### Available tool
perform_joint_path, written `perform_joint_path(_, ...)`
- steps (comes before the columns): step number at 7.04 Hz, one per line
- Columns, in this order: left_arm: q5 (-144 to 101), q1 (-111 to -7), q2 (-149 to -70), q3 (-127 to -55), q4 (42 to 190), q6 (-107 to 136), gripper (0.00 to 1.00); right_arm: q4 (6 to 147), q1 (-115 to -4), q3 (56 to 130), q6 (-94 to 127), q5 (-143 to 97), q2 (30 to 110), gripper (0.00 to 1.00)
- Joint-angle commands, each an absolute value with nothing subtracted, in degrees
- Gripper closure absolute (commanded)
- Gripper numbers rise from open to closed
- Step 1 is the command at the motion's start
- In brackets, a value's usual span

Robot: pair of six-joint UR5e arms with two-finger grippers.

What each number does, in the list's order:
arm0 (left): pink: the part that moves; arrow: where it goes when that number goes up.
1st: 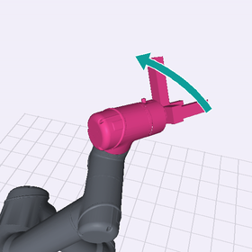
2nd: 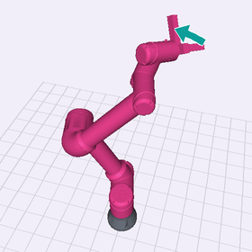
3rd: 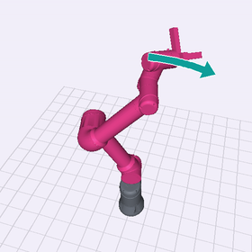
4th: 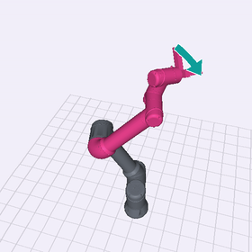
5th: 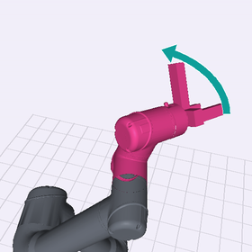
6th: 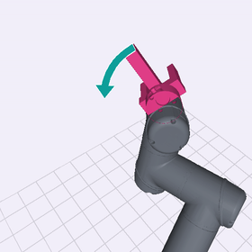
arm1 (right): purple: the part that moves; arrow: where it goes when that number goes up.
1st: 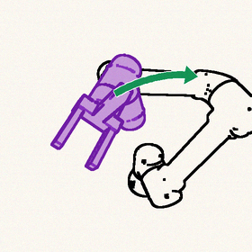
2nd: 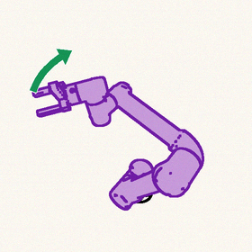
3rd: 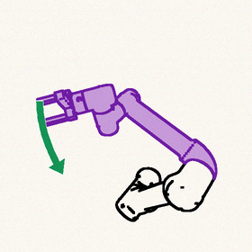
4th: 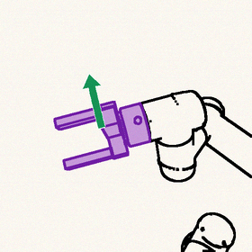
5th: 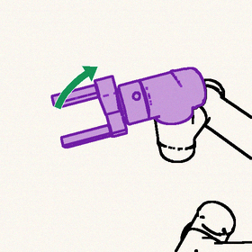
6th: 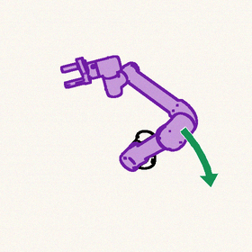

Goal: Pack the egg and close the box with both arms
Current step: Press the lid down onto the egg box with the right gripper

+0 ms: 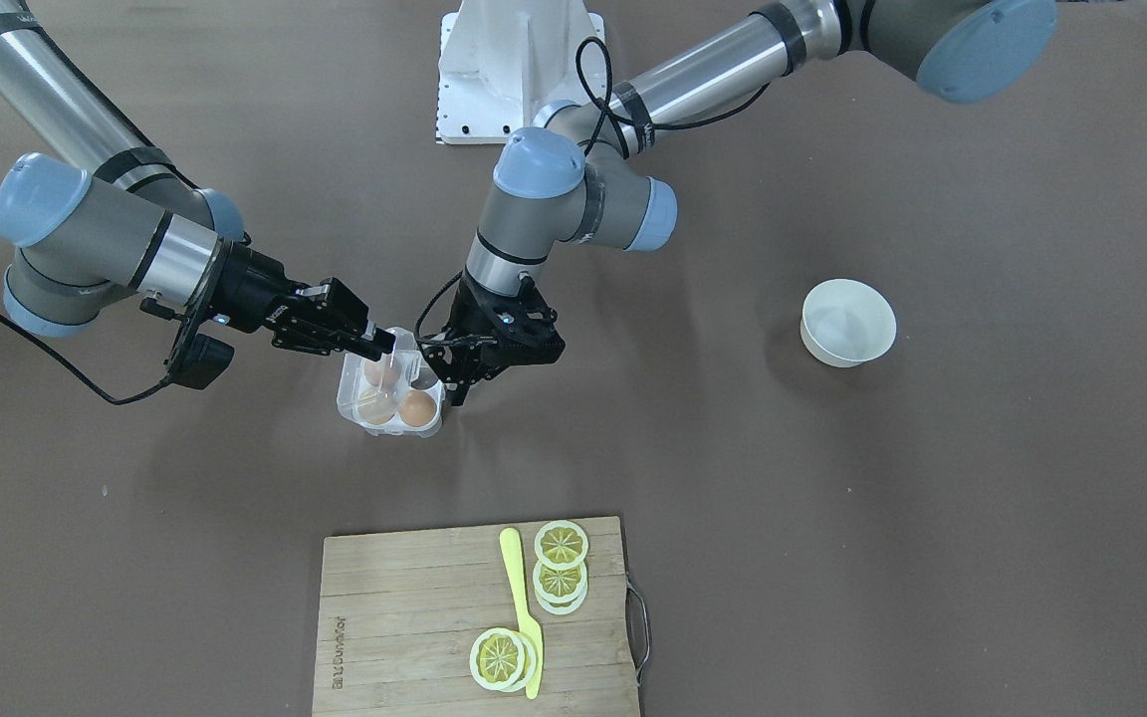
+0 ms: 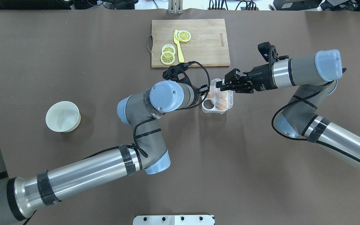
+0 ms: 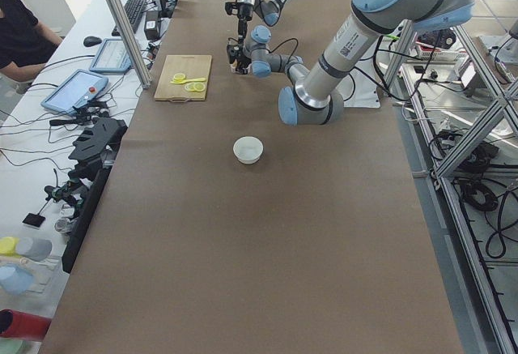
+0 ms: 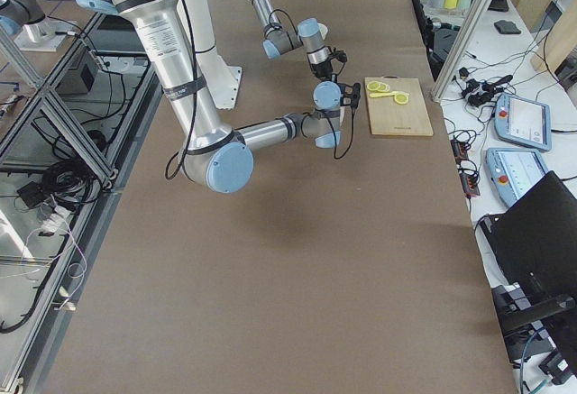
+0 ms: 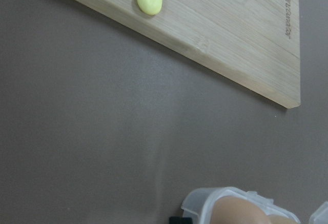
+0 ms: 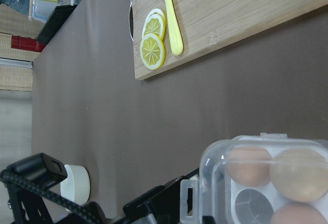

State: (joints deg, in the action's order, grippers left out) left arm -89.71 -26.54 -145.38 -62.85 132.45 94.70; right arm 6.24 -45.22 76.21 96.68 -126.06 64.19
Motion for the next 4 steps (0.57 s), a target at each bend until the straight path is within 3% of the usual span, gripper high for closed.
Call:
perform_joint_path(1,-94.61,-29.42,-145.11,-63.98,132.36,94.22,1.00,6.24,-45.26,76.29,96.94,-126.12,63.81,0.55)
perform_joint_path(3,-101.32,-33.73,-141.18,-69.14,131.84,93.70,0.98,6.41,-45.18,76.38,99.75,-126.21,62.85,0.09)
perform_joint_path(4,-106.38,-35.66,-138.02,-71.69,131.66,90.12,0.12,7.11,-45.26,77.33,100.45,-126.30,62.75,0.00)
